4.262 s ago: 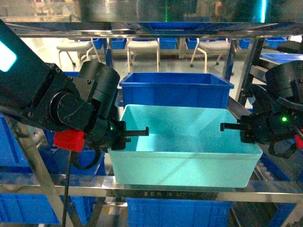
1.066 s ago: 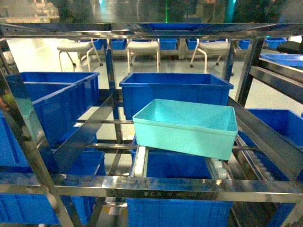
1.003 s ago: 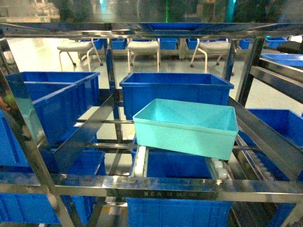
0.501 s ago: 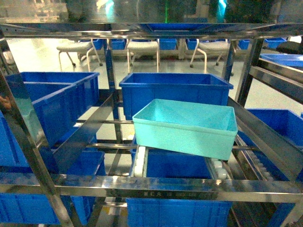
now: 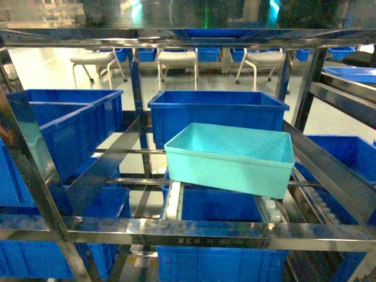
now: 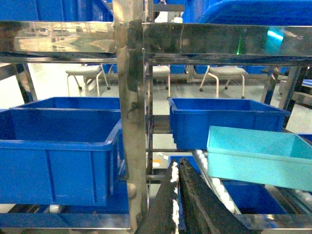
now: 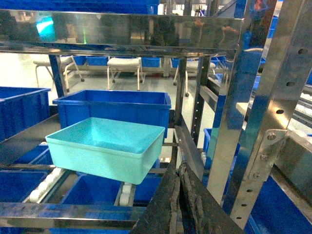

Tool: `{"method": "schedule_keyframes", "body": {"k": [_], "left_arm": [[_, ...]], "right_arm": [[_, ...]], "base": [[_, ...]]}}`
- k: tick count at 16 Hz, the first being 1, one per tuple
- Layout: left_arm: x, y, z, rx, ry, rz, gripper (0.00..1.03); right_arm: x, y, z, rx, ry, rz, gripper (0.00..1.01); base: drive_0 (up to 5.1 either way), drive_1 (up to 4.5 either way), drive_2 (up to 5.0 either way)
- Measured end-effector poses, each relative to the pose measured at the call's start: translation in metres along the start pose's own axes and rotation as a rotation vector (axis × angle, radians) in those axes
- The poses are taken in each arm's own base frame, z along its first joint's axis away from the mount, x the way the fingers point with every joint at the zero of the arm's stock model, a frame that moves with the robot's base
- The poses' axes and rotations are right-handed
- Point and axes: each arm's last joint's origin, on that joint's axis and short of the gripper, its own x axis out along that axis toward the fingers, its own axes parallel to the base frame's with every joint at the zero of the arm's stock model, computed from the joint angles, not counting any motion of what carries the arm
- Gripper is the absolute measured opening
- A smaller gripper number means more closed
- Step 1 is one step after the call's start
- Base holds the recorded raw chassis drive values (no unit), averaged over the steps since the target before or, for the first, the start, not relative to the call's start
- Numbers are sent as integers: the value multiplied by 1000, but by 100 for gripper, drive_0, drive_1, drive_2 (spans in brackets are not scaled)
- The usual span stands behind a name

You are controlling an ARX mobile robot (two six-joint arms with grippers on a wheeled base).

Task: Organize blue bins on left shelf correctly

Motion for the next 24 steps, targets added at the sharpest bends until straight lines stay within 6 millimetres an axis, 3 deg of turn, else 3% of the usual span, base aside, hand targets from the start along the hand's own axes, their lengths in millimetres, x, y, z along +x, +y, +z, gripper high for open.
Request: {"method": "schedule_keyframes", "body": {"k": [16, 17, 18, 20, 21, 24], "left_arm": [[-14, 0, -4, 1, 15, 1, 2], [-14, 0, -4, 1, 15, 1, 8], [-14, 0, -4, 1, 15, 1, 22], [-14, 0, -4, 1, 15, 1, 78], [-14, 0, -4, 2, 15, 0, 99], [-14, 0, -4, 2, 15, 1, 98]], "right_arm": [[-18, 0, -4, 0, 11, 3, 2], [-18, 0, -4, -1, 11, 2, 10], [-18, 0, -4, -1, 11, 2, 22], [-18, 0, -4, -1, 11, 2, 78], [-18, 0, -4, 0, 11, 2, 99], [-18, 0, -4, -1, 11, 3, 98]], "base": [[0, 0, 0], [0, 0, 0], [0, 0, 0], [0, 0, 0], [0, 0, 0], [0, 0, 0]]}}
